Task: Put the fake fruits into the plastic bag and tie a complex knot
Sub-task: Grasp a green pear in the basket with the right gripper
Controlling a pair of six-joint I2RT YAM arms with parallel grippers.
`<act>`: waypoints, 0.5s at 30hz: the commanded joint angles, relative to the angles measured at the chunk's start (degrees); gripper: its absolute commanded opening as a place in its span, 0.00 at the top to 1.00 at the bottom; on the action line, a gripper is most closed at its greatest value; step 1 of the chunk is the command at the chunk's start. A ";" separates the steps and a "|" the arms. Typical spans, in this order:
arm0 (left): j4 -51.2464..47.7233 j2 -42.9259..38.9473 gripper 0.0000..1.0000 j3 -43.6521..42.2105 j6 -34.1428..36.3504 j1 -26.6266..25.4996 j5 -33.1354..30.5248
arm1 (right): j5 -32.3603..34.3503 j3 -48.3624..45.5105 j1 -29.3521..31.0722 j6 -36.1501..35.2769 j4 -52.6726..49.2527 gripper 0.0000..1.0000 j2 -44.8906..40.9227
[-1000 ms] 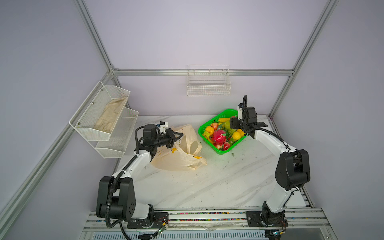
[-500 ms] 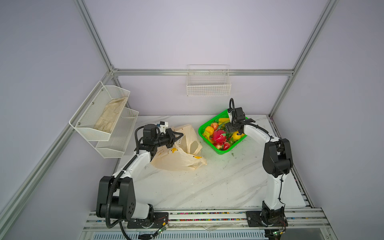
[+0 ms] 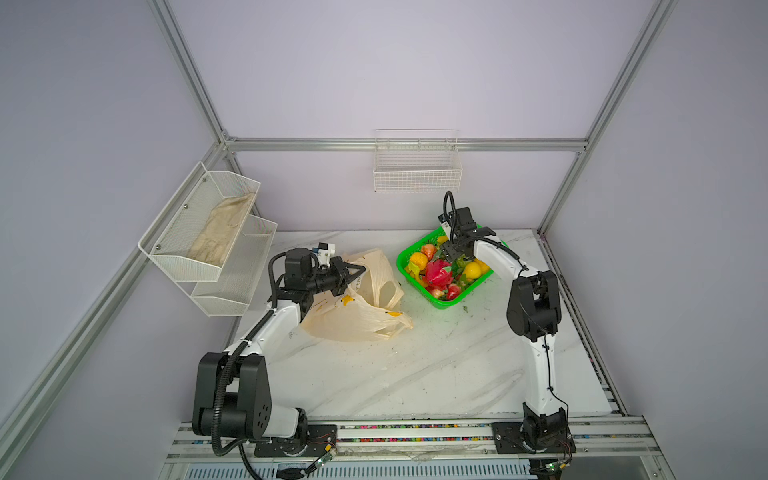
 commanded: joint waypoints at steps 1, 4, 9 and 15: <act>1.95 -1.53 1.00 -1.49 1.21 0.56 1.23 | -1.30 3.25 -0.10 -1.83 -5.61 0.18 2.34; 1.92 -1.62 1.00 -1.46 1.18 0.56 1.35 | -1.53 4.62 -0.09 -1.92 -6.89 0.18 3.63; 1.99 -1.69 1.00 -1.43 1.10 0.56 1.40 | -2.58 6.04 -0.55 -1.61 -8.03 0.19 5.05; 1.95 -1.87 1.00 -1.49 1.10 0.65 1.39 | -4.40 6.20 -0.58 -1.42 -7.77 0.31 3.81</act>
